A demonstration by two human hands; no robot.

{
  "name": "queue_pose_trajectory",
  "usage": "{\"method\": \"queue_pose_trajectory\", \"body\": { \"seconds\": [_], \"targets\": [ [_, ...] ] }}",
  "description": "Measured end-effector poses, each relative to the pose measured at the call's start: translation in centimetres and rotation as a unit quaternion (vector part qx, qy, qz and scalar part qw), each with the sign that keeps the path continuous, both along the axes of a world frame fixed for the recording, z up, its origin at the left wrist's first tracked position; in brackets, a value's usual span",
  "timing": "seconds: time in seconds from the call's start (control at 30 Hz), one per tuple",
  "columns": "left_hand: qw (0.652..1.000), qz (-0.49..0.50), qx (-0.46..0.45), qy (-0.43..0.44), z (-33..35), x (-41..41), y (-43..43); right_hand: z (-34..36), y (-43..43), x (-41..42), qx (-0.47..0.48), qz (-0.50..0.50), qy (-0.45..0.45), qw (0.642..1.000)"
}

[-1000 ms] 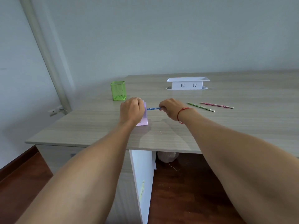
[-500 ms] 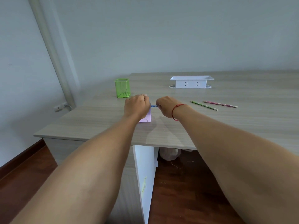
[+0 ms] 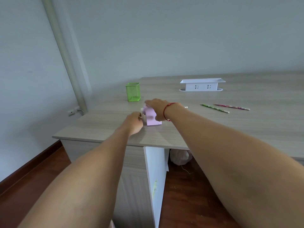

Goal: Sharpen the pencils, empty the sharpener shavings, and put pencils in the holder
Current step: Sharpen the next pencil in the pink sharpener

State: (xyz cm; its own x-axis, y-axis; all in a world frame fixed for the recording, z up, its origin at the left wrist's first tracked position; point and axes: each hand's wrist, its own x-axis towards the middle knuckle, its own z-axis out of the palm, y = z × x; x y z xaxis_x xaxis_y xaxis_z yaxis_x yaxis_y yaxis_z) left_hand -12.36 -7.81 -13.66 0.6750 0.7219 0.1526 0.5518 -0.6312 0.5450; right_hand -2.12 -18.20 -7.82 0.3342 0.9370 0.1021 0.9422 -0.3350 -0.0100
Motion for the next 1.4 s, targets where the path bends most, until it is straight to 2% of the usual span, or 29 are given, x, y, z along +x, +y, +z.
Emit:
{"method": "queue_pose_trajectory", "body": {
  "seconds": [0.17,0.5,0.67,0.83,1.03,1.27,1.4],
  "targets": [
    [0.990,-0.026,0.123,0.064,-0.8,-0.8,0.5,-0.6,0.6,-0.8,0.003,-0.023,-0.017,1.000],
    [0.964,-0.034,0.212,0.154,-0.5,0.3,1.7,-1.3,2.3,-0.9,0.031,-0.049,-0.005,0.998],
    [0.933,-0.079,0.293,0.194,0.6,0.3,2.8,-1.5,3.0,-1.1,0.035,-0.056,-0.017,0.998],
    [0.908,-0.107,0.362,0.181,3.5,0.9,4.0,-2.5,3.0,-0.7,0.074,-0.053,-0.014,0.996],
    [0.885,-0.119,0.429,0.140,6.9,0.5,3.3,-1.1,3.3,-0.6,0.040,-0.084,-0.007,0.996],
    [0.919,-0.097,0.373,0.082,5.4,-1.9,0.9,-0.7,3.1,-1.1,0.022,-0.079,-0.042,0.996],
    [0.921,-0.094,0.370,0.081,3.5,-3.2,-0.1,-0.7,3.0,-1.5,0.027,-0.078,-0.042,0.996]
  ]
}}
